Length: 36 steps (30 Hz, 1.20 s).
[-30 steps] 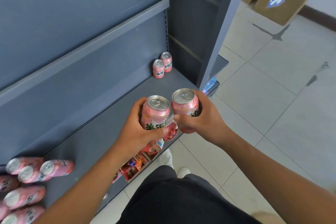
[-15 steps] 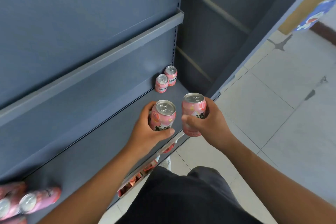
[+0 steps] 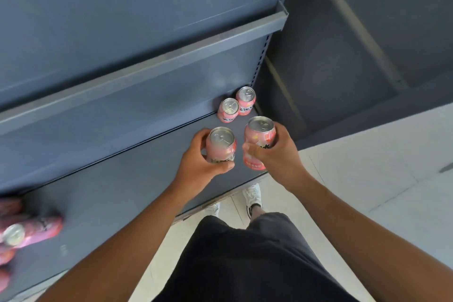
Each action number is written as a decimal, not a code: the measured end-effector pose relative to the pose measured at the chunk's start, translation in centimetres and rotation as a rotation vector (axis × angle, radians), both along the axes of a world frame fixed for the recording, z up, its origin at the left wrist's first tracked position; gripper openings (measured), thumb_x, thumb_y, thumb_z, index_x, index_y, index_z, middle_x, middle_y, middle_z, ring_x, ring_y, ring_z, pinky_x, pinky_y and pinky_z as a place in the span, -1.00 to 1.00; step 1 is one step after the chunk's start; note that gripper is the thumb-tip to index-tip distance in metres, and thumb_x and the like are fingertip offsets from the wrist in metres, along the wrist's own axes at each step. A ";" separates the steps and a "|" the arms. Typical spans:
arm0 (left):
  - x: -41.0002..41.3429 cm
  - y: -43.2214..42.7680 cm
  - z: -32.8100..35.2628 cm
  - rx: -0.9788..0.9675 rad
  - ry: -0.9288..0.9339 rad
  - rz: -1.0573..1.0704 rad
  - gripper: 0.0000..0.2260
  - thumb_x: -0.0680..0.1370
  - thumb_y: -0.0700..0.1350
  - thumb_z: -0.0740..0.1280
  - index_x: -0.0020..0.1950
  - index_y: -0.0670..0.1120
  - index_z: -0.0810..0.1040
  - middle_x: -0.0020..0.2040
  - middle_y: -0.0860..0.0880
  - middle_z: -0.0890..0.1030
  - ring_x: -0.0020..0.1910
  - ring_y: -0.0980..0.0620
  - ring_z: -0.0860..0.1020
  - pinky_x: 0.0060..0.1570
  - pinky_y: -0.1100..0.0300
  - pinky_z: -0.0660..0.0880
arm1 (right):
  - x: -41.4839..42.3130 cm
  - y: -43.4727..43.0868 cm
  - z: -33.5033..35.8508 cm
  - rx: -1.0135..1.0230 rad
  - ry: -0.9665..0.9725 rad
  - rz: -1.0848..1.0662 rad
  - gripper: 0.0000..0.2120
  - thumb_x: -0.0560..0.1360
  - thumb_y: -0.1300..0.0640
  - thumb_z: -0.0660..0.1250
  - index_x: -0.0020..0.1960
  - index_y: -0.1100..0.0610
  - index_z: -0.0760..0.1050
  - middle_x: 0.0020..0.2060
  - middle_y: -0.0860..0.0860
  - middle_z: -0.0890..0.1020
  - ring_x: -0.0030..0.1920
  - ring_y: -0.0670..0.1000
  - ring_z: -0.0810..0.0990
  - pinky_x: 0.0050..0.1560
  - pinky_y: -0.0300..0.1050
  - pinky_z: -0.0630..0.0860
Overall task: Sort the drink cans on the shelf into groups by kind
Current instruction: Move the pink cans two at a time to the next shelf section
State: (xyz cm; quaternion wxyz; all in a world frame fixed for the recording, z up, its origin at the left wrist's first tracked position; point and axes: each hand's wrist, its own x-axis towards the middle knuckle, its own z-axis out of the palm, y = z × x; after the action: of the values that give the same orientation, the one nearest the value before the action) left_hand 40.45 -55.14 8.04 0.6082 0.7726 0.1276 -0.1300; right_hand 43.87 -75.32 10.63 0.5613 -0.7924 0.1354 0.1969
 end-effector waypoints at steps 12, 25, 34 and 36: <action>4.8 -4.3 -6.7 0.149 -0.011 0.073 -0.51 0.29 -0.09 0.62 0.12 0.06 0.47 0.03 0.09 0.62 0.03 0.07 0.60 0.05 0.04 0.56 | 7.7 -2.5 -8.4 -0.141 0.004 0.207 -0.39 0.15 -0.05 0.61 0.16 -0.10 0.49 0.15 0.03 0.56 0.03 -0.08 0.63 0.03 -0.10 0.62; 8.4 -6.6 -14.0 0.234 0.015 0.262 -0.44 0.32 -0.15 0.58 0.22 -0.03 0.42 0.06 0.09 0.60 0.00 0.16 0.56 0.06 0.01 0.57 | 10.7 -1.3 -14.1 -0.182 0.008 0.118 -0.61 0.36 0.23 0.50 0.12 -0.01 0.49 -0.12 -0.17 0.64 -0.16 -0.29 0.57 -0.20 -0.33 0.47; 8.9 -7.4 -15.1 0.248 -0.004 0.241 -0.37 0.31 -0.12 0.58 0.30 -0.03 0.38 0.20 0.00 0.54 0.12 0.08 0.56 0.14 0.07 0.55 | 11.1 -1.5 -14.8 -0.192 -0.030 0.149 -0.59 0.38 0.22 0.47 0.15 -0.03 0.45 -0.07 -0.14 0.65 -0.10 -0.18 0.61 -0.11 -0.23 0.57; 8.8 -7.2 -14.8 0.255 0.002 0.218 -0.37 0.33 -0.11 0.56 0.33 -0.04 0.38 0.21 0.02 0.55 0.14 0.06 0.56 0.16 0.04 0.54 | 10.9 -1.6 -14.4 -0.220 -0.056 0.191 -0.60 0.39 0.17 0.45 0.15 -0.06 0.41 -0.06 -0.15 0.63 -0.07 -0.14 0.61 -0.06 -0.04 0.61</action>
State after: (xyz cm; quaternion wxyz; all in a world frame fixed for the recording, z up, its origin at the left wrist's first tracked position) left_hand 49.20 -62.33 -6.72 0.5156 0.8250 0.2267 -0.0466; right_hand 54.79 -76.88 -3.81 0.4534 -0.8635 0.0646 0.2112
